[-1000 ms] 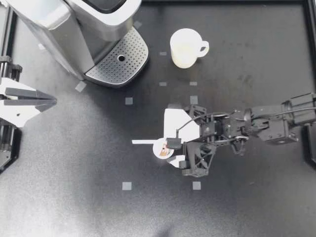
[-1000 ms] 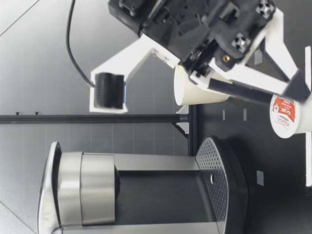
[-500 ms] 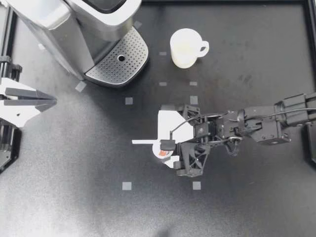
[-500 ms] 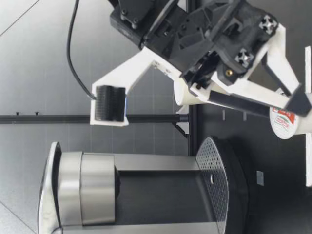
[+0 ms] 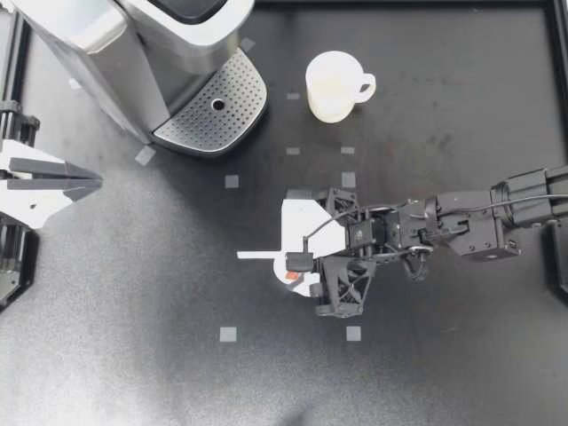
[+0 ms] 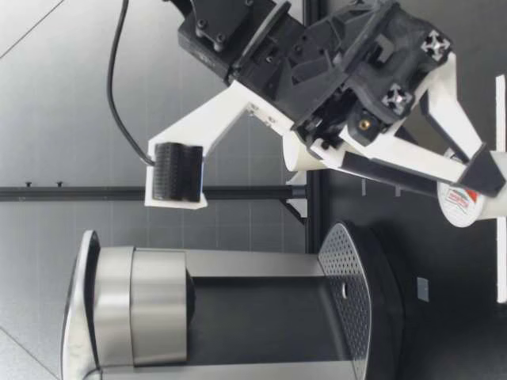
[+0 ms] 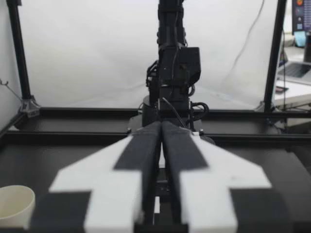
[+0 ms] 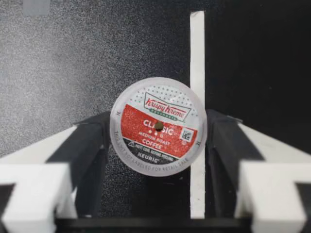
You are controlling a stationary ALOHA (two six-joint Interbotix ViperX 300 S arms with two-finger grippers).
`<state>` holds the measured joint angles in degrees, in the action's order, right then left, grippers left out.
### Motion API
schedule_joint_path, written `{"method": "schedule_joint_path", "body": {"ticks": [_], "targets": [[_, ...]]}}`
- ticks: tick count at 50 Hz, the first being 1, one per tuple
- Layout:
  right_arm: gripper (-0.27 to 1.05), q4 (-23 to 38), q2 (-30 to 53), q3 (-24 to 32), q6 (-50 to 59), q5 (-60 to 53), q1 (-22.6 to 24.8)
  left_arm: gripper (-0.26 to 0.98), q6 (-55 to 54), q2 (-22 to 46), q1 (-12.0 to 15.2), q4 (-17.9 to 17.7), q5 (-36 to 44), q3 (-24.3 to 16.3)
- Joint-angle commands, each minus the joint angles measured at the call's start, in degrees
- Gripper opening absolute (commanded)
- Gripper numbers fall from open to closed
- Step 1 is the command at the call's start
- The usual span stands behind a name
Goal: Place the coffee capsule inside the capsule container, then place the cup onto the center of the cup tray.
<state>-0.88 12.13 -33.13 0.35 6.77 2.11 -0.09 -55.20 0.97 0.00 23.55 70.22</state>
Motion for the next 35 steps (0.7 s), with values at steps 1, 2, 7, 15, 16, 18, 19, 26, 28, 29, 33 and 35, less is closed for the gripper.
{"method": "schedule_joint_path", "body": {"ticks": [1,2,7,15,16,18,19,26,28,29,33,35], "targets": [[0.51,0.00,-2.90,0.70,0.09,-0.70,0.26,0.15,-0.18,0.79,0.18,-0.09,0.26,-0.88],[0.51,0.00,-3.34,0.44,0.00,-0.88,0.26,0.15,-0.18,1.05,0.18,-0.35,0.26,-1.05],[0.51,-0.09,-6.42,-1.58,0.09,-3.87,0.26,0.15,-0.26,3.52,0.70,-2.37,-2.46,-2.64],[0.51,-0.44,-13.36,-7.47,1.05,-14.41,0.26,0.15,-0.26,10.46,3.43,-5.89,-17.05,-10.20],[0.51,-0.53,-14.15,-8.17,1.23,-15.91,0.26,0.15,-0.26,11.43,3.78,-5.89,-19.16,-11.43],[0.51,-0.53,-15.64,-9.67,1.49,-18.90,0.26,0.15,-0.26,13.18,4.57,-5.89,-23.47,-13.89],[0.51,-0.53,-16.44,-10.37,1.67,-20.39,0.35,0.15,-0.26,14.15,4.83,-5.89,-25.66,-15.21],[0.51,-0.53,-20.39,-15.38,2.11,-30.67,0.26,0.15,-0.18,21.27,6.77,-4.75,-43.68,-25.75],[0.51,-0.44,-21.09,-16.35,2.02,-32.61,0.26,0.15,-0.26,23.20,6.86,-3.69,-48.34,-28.65],[0.51,-0.44,-21.27,-16.70,1.93,-33.22,0.26,0.15,-0.35,24.17,6.86,-3.08,-50.45,-29.97],[0.51,-0.44,-21.27,-17.49,1.58,-34.10,0.26,0.15,-0.79,27.95,6.86,-0.62,-59.06,-35.16],[0.51,-0.44,-21.09,-17.58,1.32,-33.93,0.26,0.15,-1.23,29.79,6.86,1.05,-63.28,-37.79]]}}
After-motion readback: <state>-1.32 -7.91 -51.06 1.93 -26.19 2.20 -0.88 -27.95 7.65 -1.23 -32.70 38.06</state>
